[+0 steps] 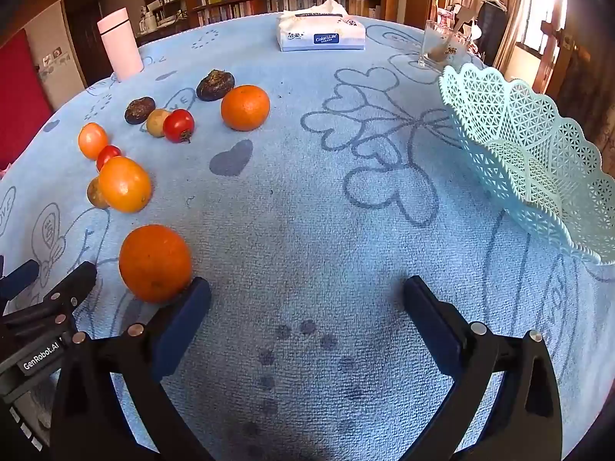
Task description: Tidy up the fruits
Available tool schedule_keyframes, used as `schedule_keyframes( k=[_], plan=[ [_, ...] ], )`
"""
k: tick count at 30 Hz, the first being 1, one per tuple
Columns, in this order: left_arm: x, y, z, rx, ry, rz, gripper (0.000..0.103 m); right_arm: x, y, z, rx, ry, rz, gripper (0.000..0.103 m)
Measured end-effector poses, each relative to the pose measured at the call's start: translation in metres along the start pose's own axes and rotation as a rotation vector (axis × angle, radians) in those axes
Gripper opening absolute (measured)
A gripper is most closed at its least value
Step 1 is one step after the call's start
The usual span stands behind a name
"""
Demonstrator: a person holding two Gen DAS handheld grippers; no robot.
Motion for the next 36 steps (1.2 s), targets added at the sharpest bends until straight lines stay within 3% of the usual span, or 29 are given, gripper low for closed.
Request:
schedule_keyframes(
  k=[36],
  plan=[
    [-0.0001, -0.0032, 0.0002, -0.013, -0.002, 0.009, 0.098, -0.0004, -0.0021, 0.0022, -0.008, -0.005, 0.004, 0.101]
  ],
)
Point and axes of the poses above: each gripper's, at about its wrist camera, not at the fingertips, and z roughly the way its jaws point, y to its left, x to its underside, the point moved 5 cm from there along z, roughly the way its jaws point
